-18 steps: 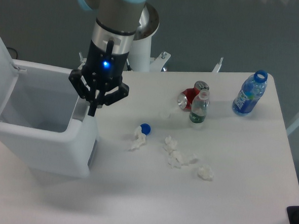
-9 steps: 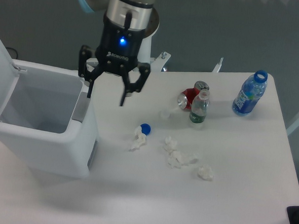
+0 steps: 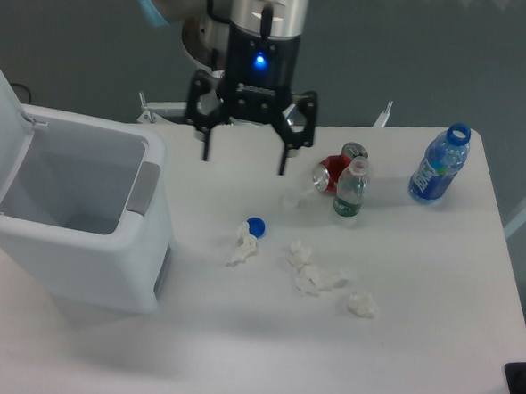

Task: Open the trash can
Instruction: 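Lift the gripper up and away as the lid swings open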

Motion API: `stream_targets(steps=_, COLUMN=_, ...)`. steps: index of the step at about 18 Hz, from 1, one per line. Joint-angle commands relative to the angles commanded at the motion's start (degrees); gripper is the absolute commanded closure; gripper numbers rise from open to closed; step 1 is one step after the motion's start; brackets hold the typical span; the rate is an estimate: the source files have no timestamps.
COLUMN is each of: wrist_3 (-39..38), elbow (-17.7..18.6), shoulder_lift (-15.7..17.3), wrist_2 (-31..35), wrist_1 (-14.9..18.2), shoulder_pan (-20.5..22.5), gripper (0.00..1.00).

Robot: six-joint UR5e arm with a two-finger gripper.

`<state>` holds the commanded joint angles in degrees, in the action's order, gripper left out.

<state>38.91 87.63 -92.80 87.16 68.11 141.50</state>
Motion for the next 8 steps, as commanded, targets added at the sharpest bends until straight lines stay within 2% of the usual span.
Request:
stream_targets(steps=2, wrist_3=3.5, elbow=0.1, shoulder_lift=-1.4, wrist_2=4.9, wrist_1=0.1, shoulder_pan=-0.1, gripper=0.0)
stream_targets(steps=8, wrist_3=11.1, elbow=0.0, shoulder_lift=-4.9, wrist_2=8.9, wrist_1=-0.1, shoulder_pan=0.3, gripper=0.0)
